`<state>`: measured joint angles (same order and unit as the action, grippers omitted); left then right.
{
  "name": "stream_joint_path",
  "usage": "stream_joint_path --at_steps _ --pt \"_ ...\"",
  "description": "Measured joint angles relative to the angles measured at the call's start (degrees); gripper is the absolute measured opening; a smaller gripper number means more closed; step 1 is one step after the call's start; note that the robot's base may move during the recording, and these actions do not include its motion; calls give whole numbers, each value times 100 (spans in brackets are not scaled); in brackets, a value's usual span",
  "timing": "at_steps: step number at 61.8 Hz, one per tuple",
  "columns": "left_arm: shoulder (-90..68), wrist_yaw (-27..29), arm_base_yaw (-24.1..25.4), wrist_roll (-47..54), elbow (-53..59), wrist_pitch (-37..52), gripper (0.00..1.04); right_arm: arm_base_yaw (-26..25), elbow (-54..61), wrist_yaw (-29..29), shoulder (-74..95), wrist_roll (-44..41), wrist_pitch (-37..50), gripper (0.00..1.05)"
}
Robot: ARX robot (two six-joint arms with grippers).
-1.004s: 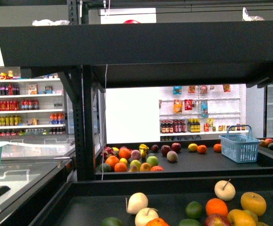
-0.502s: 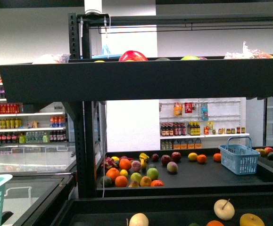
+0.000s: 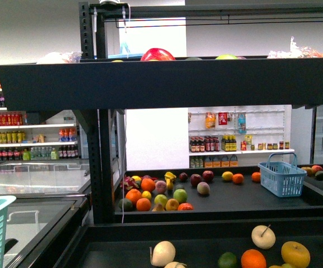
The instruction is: Pick lemon from shelf
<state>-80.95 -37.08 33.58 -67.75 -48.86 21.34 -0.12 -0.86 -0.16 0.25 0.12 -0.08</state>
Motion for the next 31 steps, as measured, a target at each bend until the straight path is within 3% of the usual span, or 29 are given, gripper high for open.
stream_joint_path --at_steps 31 --pt "-1849 260 -136 -1303 -1482 647 97 0 -2 0 0 2 0 97"
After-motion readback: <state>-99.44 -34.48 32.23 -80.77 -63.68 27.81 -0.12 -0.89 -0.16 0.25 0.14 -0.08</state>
